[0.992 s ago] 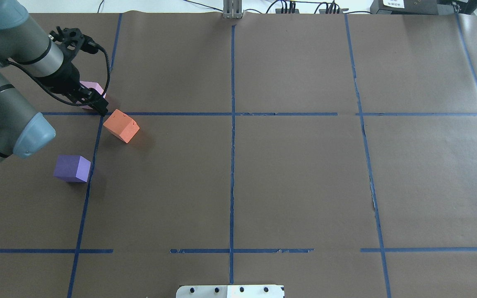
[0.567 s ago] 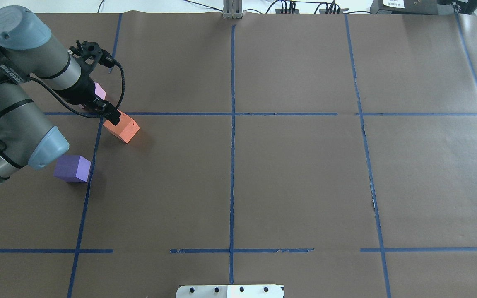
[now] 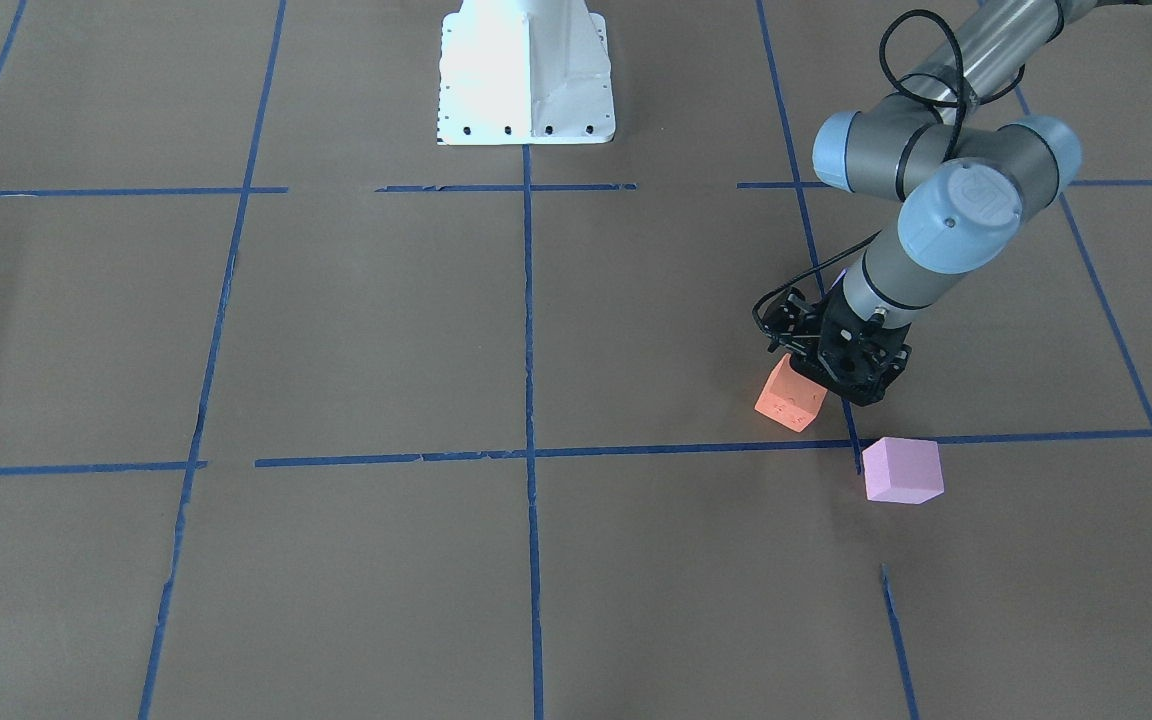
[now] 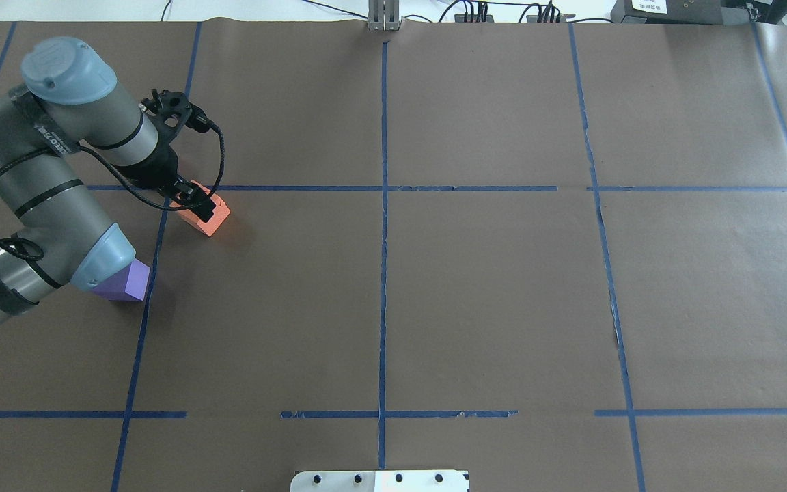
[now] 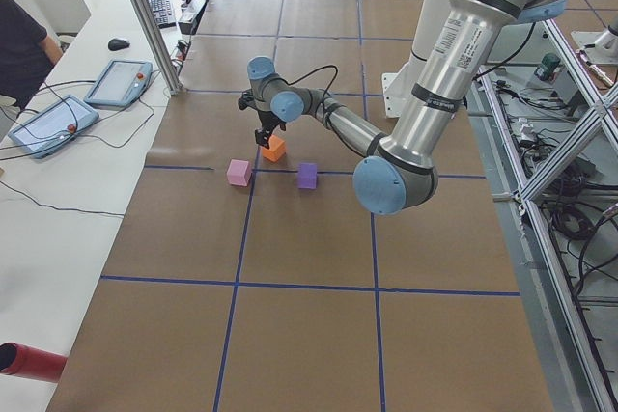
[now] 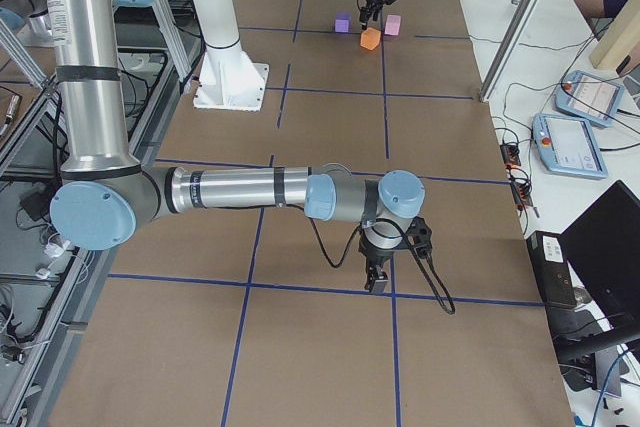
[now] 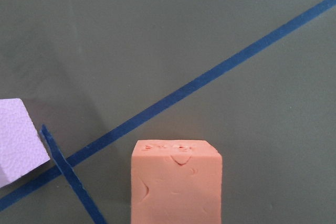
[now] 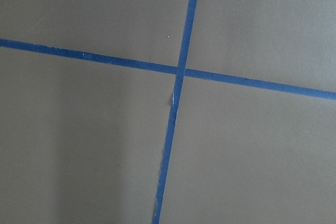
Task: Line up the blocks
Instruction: 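Close the left gripper on the orange cube and lift it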
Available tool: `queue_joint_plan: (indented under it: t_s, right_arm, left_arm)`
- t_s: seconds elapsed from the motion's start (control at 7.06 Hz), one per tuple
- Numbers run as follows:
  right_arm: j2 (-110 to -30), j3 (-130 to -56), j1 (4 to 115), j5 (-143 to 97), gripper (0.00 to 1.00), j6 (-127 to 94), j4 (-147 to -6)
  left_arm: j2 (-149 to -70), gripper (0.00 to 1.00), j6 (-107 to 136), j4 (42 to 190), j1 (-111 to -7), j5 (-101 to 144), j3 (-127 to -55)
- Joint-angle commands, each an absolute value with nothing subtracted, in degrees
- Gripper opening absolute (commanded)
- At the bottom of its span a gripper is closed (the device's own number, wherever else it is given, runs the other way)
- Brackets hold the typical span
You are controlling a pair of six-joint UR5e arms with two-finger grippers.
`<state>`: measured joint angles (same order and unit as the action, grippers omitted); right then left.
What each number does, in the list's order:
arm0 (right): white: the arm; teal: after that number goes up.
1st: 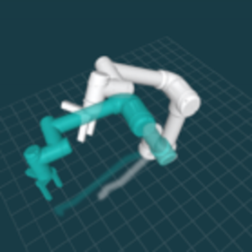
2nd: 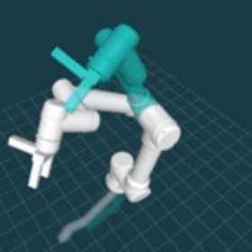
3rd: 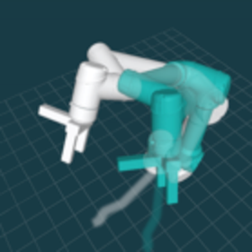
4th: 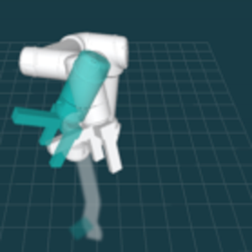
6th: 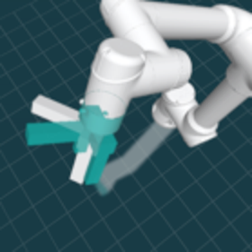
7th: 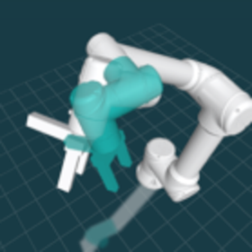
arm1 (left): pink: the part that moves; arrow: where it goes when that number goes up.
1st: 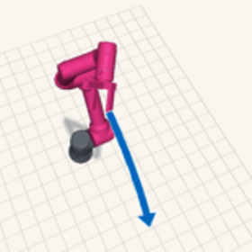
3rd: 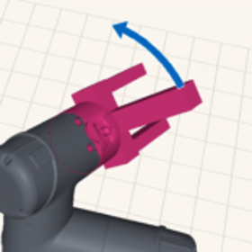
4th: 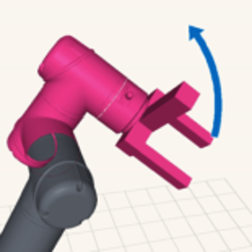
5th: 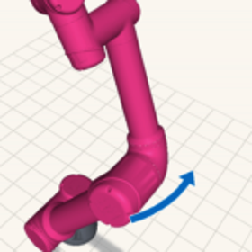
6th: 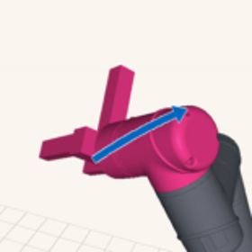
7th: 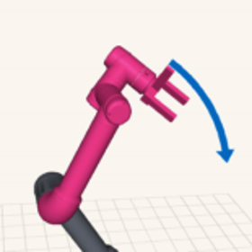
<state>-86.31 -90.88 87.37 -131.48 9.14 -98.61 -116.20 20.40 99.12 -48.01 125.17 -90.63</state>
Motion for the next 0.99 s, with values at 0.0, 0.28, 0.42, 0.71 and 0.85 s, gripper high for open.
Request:
queue_joint_plan:
  t_s: [0.0, 0.28, 0.42, 0.71, 0.85]
  right_arm:
    - [-86.3, -90.9, 87.4, -131.5, 1.00, 9.1, -98.6]
    - [-86.3, -90.9, 87.4, -131.5, 1.00, 9.1, -98.6]
    - [-86.3, -90.9, 87.5, -131.5, 1.00, 9.1, -98.6]
    - [-86.3, -90.9, 87.4, -131.5, 1.00, 9.1, -98.6]
    - [-86.3, -90.9, 87.4, -131.5, 1.00, 9.1, -98.6]
  left_arm:
    - [-116.4, 1.00, 20.3, 99.7, -47.5, 124.4, -89.7]
    - [-116.4, 1.00, 20.0, 99.7, -47.4, 123.6, -89.7]
    - [-116.4, 1.00, 20.0, 99.7, -47.3, 123.6, -89.6]
    - [-116.2, 1.00, 19.9, 99.8, -47.3, 123.6, -89.5]
    - [-116.1, 1.00, 19.9, 99.8, -47.3, 123.6, -89.3]
